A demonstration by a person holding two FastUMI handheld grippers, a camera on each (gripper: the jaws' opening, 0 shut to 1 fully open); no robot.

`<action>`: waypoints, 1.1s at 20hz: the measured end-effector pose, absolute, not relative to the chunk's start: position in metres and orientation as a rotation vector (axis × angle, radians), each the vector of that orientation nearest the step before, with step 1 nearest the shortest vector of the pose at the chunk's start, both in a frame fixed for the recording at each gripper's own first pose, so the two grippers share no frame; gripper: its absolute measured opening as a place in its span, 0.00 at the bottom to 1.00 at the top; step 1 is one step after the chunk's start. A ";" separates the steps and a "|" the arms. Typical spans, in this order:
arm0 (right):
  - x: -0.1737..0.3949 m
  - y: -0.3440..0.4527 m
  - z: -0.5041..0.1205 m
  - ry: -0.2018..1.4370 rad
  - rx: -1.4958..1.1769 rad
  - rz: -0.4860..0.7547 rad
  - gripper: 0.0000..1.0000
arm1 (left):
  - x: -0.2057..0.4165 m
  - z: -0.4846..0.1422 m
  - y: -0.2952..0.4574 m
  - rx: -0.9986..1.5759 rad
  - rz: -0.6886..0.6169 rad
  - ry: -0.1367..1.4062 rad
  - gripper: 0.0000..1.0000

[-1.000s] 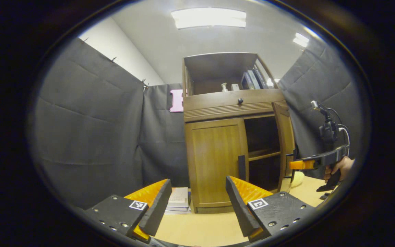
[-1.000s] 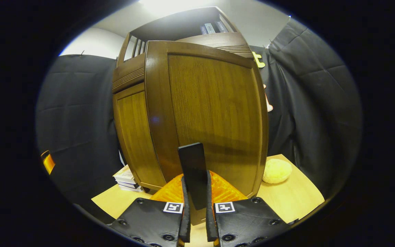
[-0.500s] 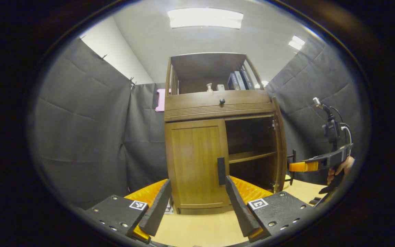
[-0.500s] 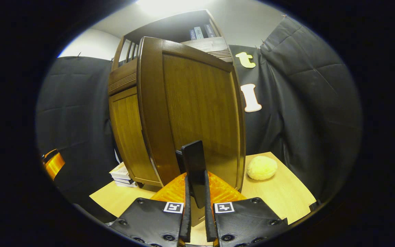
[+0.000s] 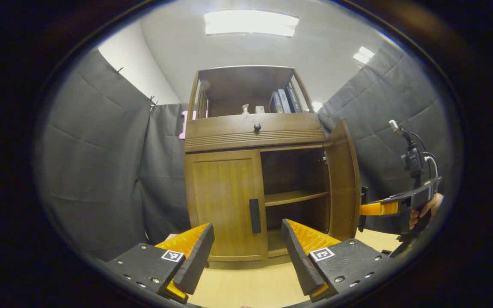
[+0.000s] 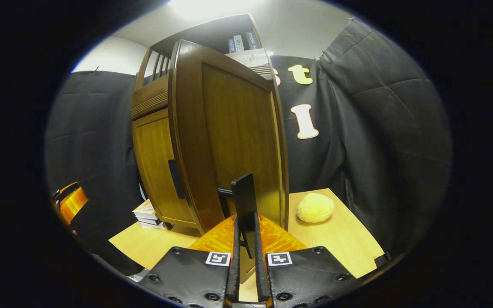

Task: Open the right door of the double-door shoe cabinet with the right hand, and open the left door with the left hand.

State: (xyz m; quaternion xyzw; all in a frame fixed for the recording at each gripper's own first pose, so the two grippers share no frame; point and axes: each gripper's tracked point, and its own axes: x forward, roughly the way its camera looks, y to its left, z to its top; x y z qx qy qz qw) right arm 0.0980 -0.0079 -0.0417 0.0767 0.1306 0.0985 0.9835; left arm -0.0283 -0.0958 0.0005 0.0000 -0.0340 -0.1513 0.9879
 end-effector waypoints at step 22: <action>0.078 -0.120 -0.041 0.210 0.103 -0.016 0.12 | -0.007 -0.008 -0.159 -0.002 -0.416 -0.044 0.92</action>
